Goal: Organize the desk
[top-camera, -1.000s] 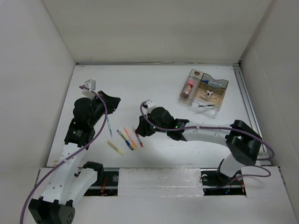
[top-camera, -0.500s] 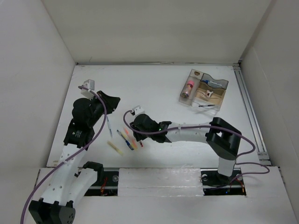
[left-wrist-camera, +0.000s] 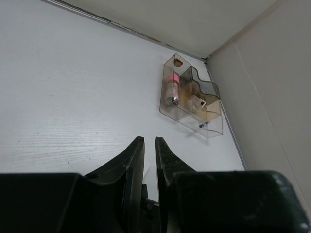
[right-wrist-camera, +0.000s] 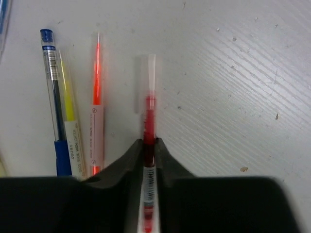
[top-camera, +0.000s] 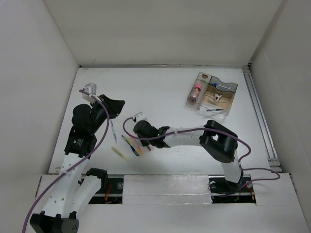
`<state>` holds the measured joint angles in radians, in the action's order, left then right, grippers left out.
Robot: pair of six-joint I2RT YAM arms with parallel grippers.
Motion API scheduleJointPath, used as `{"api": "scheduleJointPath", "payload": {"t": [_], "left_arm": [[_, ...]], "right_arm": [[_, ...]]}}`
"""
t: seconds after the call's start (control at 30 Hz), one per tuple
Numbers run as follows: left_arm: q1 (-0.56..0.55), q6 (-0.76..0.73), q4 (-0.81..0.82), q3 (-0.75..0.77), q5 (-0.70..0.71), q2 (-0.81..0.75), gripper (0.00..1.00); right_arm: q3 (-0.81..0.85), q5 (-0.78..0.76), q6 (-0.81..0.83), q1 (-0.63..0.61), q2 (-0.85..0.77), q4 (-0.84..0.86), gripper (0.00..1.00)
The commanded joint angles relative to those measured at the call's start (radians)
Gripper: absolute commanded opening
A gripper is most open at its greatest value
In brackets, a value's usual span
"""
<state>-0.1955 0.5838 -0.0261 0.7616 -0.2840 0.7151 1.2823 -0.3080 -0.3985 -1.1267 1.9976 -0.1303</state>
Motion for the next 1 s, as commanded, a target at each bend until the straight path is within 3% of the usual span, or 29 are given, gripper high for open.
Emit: {"api": "scheduleJointPath", "payload": {"t": [0.0, 0.07, 0.17, 0.3, 0.4, 0.47, 0.6, 0.7, 0.77, 0.8, 0.97], "left_arm": [[0.005, -0.002, 0.058, 0.036, -0.024, -0.022, 0.12], [0.005, -0.001, 0.057, 0.036, -0.030, -0.022, 0.12], [0.014, 0.005, 0.068, 0.027, -0.040, -0.034, 0.12], [0.014, 0.004, 0.068, 0.033, -0.047, -0.037, 0.12], [0.014, 0.010, 0.081, 0.021, -0.058, -0.042, 0.12], [0.014, 0.013, 0.089, 0.024, -0.069, -0.039, 0.12], [0.014, 0.024, 0.115, 0.007, -0.116, -0.034, 0.13], [0.014, 0.019, 0.109, 0.022, -0.115, -0.028, 0.13], [0.014, 0.017, 0.109, 0.019, -0.118, -0.031, 0.13], [0.014, 0.019, 0.112, 0.015, -0.119, -0.035, 0.13], [0.014, 0.027, 0.118, 0.007, -0.130, -0.037, 0.13]], "right_arm": [[0.006, -0.041, -0.017, -0.004, 0.013, 0.018, 0.08], [-0.015, -0.043, -0.036, 0.005, -0.009, 0.029, 0.00], [-0.096, -0.112, -0.059, 0.015, -0.118, 0.072, 0.00], [-0.191, -0.149, -0.111, 0.117, -0.317, 0.099, 0.00], [-0.311, -0.146, -0.224, 0.255, -0.509, 0.185, 0.00], [-0.382, -0.119, -0.330, 0.420, -0.636, 0.263, 0.00], [-0.553, 0.009, -0.700, 0.691, -0.736, 0.432, 0.00], [-0.603, 0.064, -0.845, 0.828, -0.706, 0.491, 0.00], [-0.603, 0.064, -0.846, 0.878, -0.669, 0.500, 0.00], [-0.604, 0.145, -1.031, 0.909, -0.648, 0.511, 0.00], [-0.662, 0.208, -1.209, 0.973, -0.522, 0.661, 0.00]]}}
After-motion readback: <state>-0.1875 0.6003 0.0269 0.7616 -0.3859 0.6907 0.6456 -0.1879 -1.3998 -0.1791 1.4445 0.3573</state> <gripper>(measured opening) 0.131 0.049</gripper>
